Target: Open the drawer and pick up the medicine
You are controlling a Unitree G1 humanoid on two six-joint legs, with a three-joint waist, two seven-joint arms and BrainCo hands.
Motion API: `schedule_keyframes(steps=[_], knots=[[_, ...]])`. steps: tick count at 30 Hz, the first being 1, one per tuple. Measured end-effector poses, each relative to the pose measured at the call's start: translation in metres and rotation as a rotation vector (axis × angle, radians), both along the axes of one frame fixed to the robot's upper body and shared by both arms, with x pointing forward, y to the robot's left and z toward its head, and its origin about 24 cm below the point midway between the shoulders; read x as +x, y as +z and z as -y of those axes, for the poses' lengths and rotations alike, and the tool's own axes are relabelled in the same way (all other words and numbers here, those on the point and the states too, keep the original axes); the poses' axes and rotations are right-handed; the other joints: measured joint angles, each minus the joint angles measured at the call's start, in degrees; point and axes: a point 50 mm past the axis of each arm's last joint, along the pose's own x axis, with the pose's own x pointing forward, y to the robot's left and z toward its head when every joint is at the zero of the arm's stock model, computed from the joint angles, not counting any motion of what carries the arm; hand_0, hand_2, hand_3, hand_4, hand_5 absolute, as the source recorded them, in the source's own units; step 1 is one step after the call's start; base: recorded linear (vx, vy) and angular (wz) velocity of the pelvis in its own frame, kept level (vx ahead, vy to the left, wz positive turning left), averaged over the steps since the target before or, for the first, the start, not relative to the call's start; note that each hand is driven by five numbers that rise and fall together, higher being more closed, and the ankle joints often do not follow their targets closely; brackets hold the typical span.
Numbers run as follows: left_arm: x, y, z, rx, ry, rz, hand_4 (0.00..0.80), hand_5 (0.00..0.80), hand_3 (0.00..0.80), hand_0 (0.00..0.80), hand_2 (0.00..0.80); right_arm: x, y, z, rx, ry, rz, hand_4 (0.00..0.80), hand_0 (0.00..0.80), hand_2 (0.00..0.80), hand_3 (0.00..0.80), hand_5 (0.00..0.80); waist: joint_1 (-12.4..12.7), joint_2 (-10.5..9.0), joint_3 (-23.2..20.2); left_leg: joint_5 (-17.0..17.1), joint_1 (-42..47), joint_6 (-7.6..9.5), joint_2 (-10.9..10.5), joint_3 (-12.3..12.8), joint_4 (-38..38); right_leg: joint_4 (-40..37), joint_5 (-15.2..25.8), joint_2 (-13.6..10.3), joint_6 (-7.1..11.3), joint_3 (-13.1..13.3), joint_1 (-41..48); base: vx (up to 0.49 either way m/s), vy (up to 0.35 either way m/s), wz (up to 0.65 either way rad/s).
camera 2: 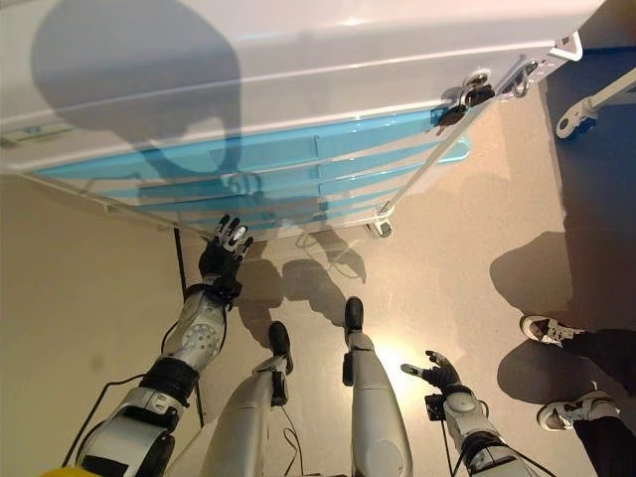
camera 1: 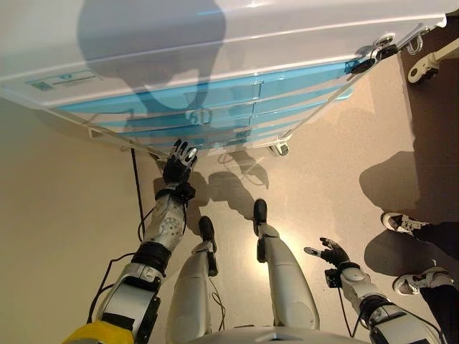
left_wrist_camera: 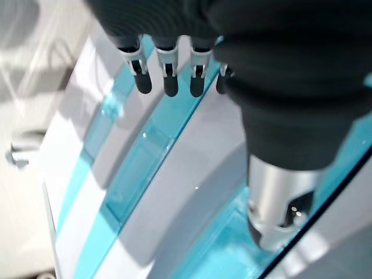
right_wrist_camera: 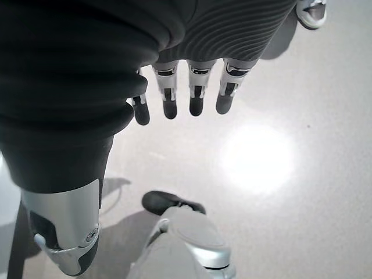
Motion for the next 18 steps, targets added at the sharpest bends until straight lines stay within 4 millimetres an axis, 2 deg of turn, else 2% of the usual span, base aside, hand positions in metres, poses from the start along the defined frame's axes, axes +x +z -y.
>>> schedule_keyframes(steps=[5,18], knots=[[0.0,0.007,0.003,-0.073,-0.01,0.035,0.0,0.0,0.0,0.0,0.0,0.001,0.0,-0.003,0.003,0.015,0.001,0.0,0.0,0.0,0.0,0.0,0.1,-1.47,-1.2,-0.2,-3.1,-0.01,0.4,-0.2,2.2,0.9,0.2,0.1,-0.21,-0.1,-2.4,-0.057,-0.034,0.01],[0.003,0.015,0.003,-0.107,0.0,0.058,0.0,0.0,0.0,0.0,0.0,0.005,0.001,-0.008,0.013,0.037,0.011,0.0,0.0,0.0,0.0,0.0,-0.5,-1.74,-3.7,-0.3,-8.1,0.19,0.5,-0.8,4.5,1.3,1.0,0.1,-0.23,-0.2,-6.3,-0.014,-0.017,0.01]])
